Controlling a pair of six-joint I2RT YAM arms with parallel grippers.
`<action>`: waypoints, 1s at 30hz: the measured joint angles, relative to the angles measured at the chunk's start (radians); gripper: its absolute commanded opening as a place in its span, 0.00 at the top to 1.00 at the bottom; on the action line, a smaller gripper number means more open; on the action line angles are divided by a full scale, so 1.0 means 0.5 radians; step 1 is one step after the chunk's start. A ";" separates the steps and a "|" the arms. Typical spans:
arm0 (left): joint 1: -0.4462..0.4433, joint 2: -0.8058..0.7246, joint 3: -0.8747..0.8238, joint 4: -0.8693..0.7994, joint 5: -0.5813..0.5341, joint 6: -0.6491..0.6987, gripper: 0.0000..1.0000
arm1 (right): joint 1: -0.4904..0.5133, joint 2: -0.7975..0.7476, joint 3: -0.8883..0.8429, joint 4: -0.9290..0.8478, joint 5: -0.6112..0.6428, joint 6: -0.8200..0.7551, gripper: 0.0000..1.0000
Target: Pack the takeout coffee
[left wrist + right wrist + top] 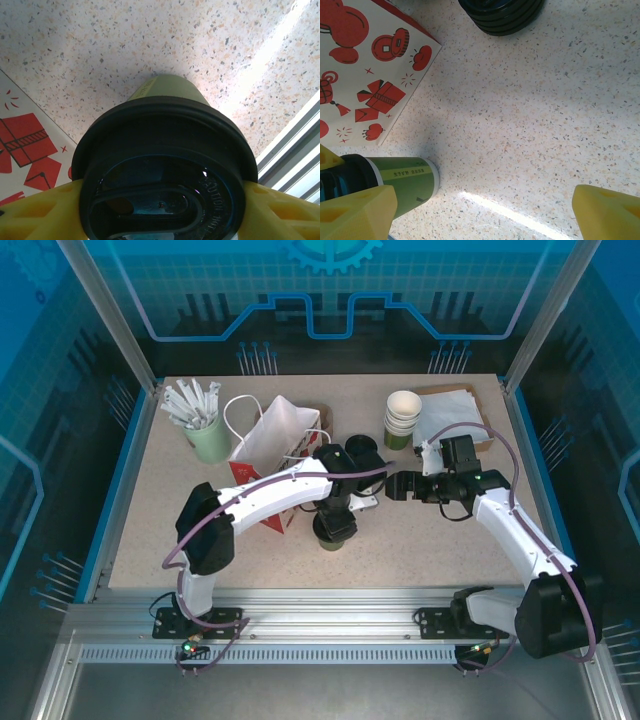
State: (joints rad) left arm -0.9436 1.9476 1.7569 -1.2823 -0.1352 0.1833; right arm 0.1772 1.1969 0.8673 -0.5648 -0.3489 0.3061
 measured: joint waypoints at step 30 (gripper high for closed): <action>0.832 -0.630 1.334 -0.360 0.186 -0.056 0.57 | 0.240 -0.047 0.529 -0.157 0.124 -0.063 0.08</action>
State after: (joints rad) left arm -0.5278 1.6325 2.4241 -1.4624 -0.0422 0.1555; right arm 0.2970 1.1736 1.1320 -0.6434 -0.2871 0.2749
